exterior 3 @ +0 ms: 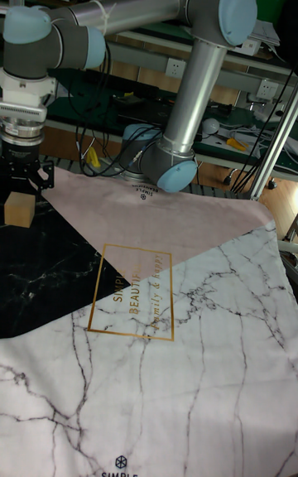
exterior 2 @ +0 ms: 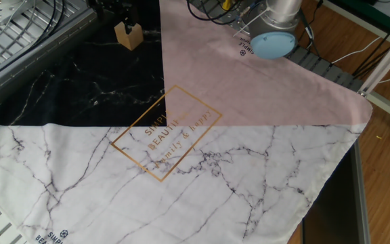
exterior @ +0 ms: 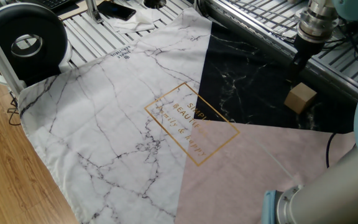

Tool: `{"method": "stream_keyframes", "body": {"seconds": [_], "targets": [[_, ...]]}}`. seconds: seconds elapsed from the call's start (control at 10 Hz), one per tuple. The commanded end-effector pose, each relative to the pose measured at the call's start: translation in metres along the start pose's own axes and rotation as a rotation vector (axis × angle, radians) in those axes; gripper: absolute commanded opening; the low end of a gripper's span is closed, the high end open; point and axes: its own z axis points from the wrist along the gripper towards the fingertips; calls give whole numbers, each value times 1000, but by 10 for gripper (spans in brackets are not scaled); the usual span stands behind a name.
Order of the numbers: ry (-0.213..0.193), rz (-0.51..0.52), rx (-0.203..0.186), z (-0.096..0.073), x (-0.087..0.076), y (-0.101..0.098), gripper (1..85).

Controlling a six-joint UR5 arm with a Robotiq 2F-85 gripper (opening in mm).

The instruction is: Pick up the small block on the left and move it to the right

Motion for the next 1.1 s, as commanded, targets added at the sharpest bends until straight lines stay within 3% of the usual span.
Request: {"method": "stream_keyframes", "body": {"seconds": [0.0,0.3,0.5,0.7,1.0], "targets": [[-9,4,-5,7,14,3,827],[-32,-23,14,22,22,-8,827],[-26,-13,-13,31,34,-1,827],[-34,6,-15,41,42,3,827],[-52,15,-18,47,37,4,830]]}}
